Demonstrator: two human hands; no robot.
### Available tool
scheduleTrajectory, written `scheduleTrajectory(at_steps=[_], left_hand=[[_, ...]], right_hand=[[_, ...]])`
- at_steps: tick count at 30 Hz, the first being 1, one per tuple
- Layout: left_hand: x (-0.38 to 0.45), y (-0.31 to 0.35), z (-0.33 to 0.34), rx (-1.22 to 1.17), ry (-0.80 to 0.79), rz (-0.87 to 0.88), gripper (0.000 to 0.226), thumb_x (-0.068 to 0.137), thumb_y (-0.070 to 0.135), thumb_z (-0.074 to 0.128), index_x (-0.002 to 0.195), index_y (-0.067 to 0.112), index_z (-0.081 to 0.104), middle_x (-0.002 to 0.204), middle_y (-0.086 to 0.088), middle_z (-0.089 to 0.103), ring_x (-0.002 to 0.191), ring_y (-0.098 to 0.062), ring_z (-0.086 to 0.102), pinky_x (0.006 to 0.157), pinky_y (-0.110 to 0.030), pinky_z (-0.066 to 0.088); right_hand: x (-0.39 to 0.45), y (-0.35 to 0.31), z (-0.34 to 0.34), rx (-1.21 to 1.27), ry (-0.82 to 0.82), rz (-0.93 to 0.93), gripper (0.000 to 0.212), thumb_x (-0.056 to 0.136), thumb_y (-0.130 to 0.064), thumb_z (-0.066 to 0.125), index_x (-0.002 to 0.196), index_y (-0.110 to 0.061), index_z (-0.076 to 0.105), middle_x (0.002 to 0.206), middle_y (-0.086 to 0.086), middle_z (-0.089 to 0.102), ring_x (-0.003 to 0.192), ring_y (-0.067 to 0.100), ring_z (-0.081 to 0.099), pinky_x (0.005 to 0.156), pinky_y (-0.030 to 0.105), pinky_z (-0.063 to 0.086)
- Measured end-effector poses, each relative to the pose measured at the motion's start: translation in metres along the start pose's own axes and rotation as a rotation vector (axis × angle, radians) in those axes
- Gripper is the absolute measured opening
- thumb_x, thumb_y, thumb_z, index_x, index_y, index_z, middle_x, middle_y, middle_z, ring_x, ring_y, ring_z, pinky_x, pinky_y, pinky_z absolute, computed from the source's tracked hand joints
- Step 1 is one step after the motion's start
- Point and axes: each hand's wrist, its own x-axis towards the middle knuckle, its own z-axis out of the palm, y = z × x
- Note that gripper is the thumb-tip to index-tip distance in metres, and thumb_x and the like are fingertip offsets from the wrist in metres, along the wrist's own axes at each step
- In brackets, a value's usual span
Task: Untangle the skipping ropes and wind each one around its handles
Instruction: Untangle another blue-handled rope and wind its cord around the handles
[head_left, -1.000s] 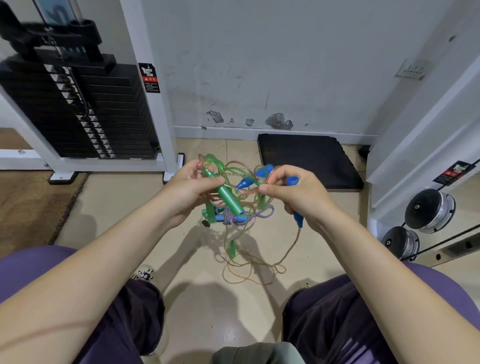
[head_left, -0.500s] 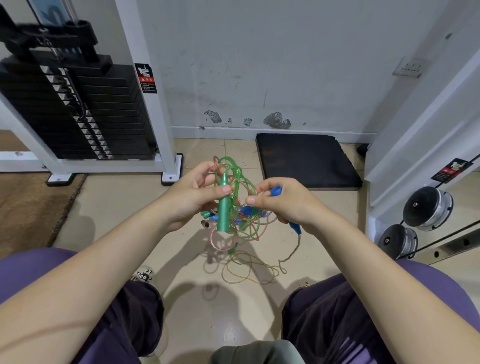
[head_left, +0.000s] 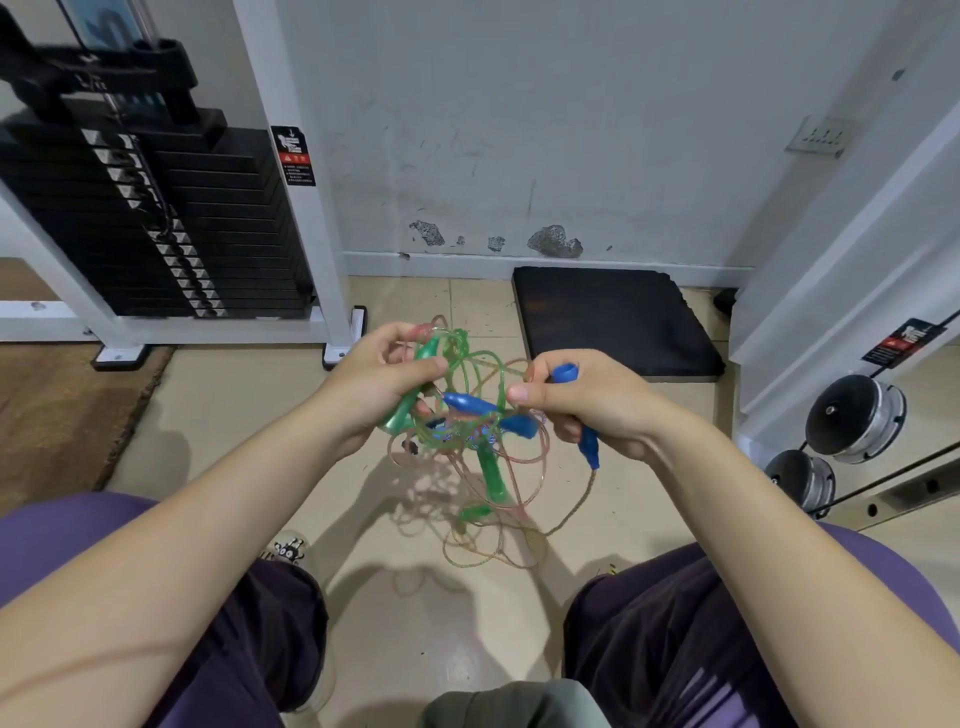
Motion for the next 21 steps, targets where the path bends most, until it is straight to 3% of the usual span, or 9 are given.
scheduleTrajectory(at_steps=[5, 7, 11, 14, 18, 21], left_hand=[[0.007, -0.003, -0.010, 0.039, 0.103, 0.003, 0.012, 0.091, 0.005, 0.065, 0.095, 0.014, 0.058, 0.093, -0.011, 0.064, 0.072, -0.022, 0.062, 0.058, -0.028, 0.055], [0.007, -0.003, -0.010, 0.044, 0.127, 0.005, 0.010, 0.092, 0.006, 0.065, 0.093, 0.013, 0.058, 0.091, -0.010, 0.062, 0.071, -0.021, 0.062, 0.056, -0.027, 0.054], [0.003, -0.001, -0.008, -0.009, 0.096, -0.024, 0.010, 0.093, 0.009, 0.064, 0.097, 0.015, 0.058, 0.088, -0.005, 0.064, 0.069, -0.016, 0.065, 0.067, -0.030, 0.052], [-0.002, 0.004, -0.003, -0.084, 0.031, -0.029, 0.010, 0.094, 0.007, 0.061, 0.098, 0.015, 0.057, 0.089, -0.006, 0.064, 0.067, -0.014, 0.069, 0.062, -0.025, 0.057], [-0.008, 0.008, 0.004, -0.092, -0.036, -0.036, 0.010, 0.094, 0.002, 0.059, 0.100, 0.010, 0.055, 0.088, -0.010, 0.063, 0.062, -0.012, 0.071, 0.051, -0.019, 0.052], [-0.010, 0.007, 0.006, -0.100, -0.079, -0.043, 0.011, 0.093, 0.003, 0.060, 0.101, 0.009, 0.056, 0.090, -0.016, 0.067, 0.068, -0.019, 0.072, 0.057, -0.025, 0.056]], right_hand=[[0.003, -0.001, -0.018, 0.311, 0.241, -0.146, 0.017, 0.087, -0.012, 0.068, 0.078, -0.004, 0.056, 0.046, 0.004, 0.036, 0.040, 0.014, 0.028, 0.043, 0.022, 0.026], [0.003, 0.000, -0.023, 0.364, 0.308, -0.193, 0.015, 0.089, -0.012, 0.066, 0.083, -0.002, 0.057, 0.050, 0.007, 0.040, 0.041, 0.014, 0.028, 0.044, 0.023, 0.025], [0.003, 0.003, -0.021, 0.226, 0.386, -0.137, 0.013, 0.089, -0.011, 0.068, 0.086, -0.007, 0.056, 0.055, -0.002, 0.056, 0.041, 0.013, 0.031, 0.043, 0.022, 0.026], [0.002, 0.002, -0.016, 0.092, 0.472, -0.098, 0.020, 0.083, -0.017, 0.076, 0.091, -0.014, 0.057, 0.062, -0.005, 0.053, 0.043, 0.008, 0.038, 0.043, 0.022, 0.031], [-0.003, -0.004, -0.001, -0.016, 0.383, -0.141, 0.014, 0.081, -0.023, 0.079, 0.082, -0.014, 0.068, 0.071, -0.002, 0.057, 0.047, 0.014, 0.036, 0.047, 0.025, 0.032], [-0.004, -0.005, 0.013, -0.096, 0.235, -0.181, 0.005, 0.084, -0.011, 0.075, 0.088, -0.008, 0.075, 0.063, -0.011, 0.059, 0.041, 0.001, 0.044, 0.045, 0.011, 0.033]])
